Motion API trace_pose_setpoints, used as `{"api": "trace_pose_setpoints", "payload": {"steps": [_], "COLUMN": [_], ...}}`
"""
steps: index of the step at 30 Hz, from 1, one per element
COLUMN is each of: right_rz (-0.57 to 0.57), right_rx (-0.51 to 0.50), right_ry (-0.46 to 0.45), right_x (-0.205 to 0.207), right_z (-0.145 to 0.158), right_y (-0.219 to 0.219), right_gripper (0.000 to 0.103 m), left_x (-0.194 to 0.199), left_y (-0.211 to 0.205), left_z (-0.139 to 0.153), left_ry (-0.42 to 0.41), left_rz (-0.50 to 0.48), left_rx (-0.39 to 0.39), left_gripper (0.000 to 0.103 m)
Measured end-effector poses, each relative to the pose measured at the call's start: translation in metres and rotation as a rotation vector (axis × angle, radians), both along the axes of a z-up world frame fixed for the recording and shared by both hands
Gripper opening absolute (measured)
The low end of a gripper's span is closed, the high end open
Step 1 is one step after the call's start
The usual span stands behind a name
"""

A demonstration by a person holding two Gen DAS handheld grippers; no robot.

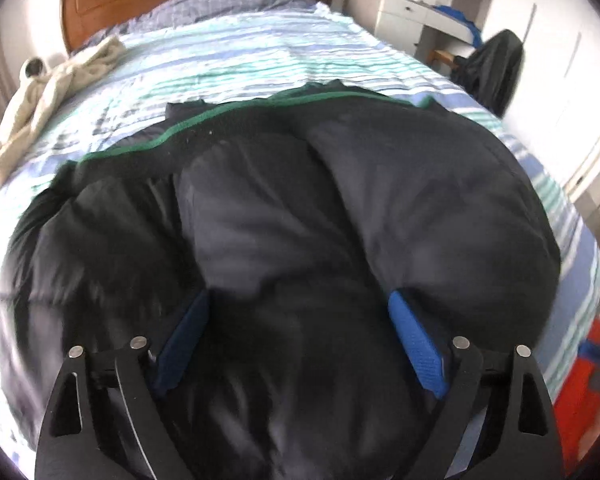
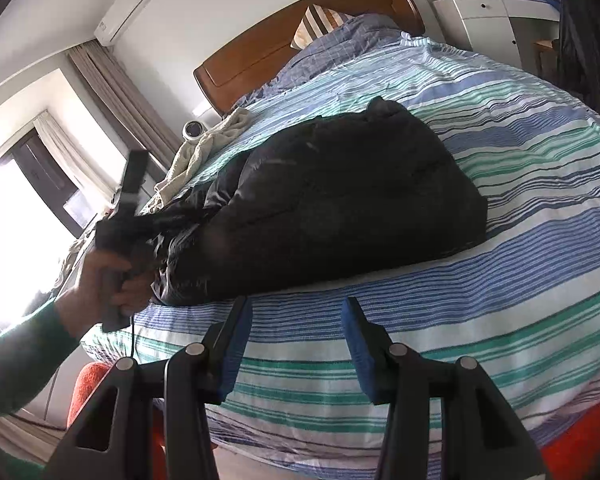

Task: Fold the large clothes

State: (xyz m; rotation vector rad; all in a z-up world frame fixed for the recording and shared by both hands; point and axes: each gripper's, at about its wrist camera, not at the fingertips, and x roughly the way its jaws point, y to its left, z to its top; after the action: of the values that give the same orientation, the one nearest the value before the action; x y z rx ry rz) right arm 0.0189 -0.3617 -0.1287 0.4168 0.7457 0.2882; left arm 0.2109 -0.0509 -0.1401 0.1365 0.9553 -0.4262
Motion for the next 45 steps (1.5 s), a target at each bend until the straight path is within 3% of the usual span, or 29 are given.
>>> {"api": "trace_pose_setpoints", "payload": {"steps": [7,12,16,29,38,40,42,45], "right_rz": [0.021,0.004,0.01,-0.013,-0.055,-0.093,-0.143,-0.185], "right_rx": [0.022,0.018,0.022,0.061,0.086,0.074,0.029,0.085], "right_ry": [0.034,0.013,0.027,0.071,0.112,0.129,0.13,0.159], "right_x": [0.01,0.002,0.001,0.012,0.013,0.016,0.023,0.04], "right_z": [-0.01,-0.001,-0.007,-0.011,-0.018,-0.018,-0.013,-0.011], "right_y": [0.006,-0.002,-0.002,-0.002,-0.01,-0.018,-0.032,-0.06], "right_gripper": [0.048,0.048,0.048,0.048,0.048,0.057,0.073,0.08], "left_x": [-0.008,-0.027,-0.052,-0.042,-0.06,-0.071,-0.076,-0.062], "left_y": [-0.015,-0.01,-0.016,-0.017,-0.02,-0.018,-0.014,0.003], "left_z": [-0.03,-0.009,-0.015,-0.024,-0.017,-0.007,0.006,0.031], "left_ry": [-0.05,-0.015,-0.059,-0.039,-0.027,0.017,0.027,0.025], "left_rz": [0.036,0.021,-0.01,0.027,0.017,-0.026,-0.048,-0.002], "left_rx": [0.08,0.049,0.121,0.131,0.144,0.126,0.074,-0.043], "left_gripper": [0.094,0.087,0.088,0.091,0.09,0.09,0.09,0.09]}}
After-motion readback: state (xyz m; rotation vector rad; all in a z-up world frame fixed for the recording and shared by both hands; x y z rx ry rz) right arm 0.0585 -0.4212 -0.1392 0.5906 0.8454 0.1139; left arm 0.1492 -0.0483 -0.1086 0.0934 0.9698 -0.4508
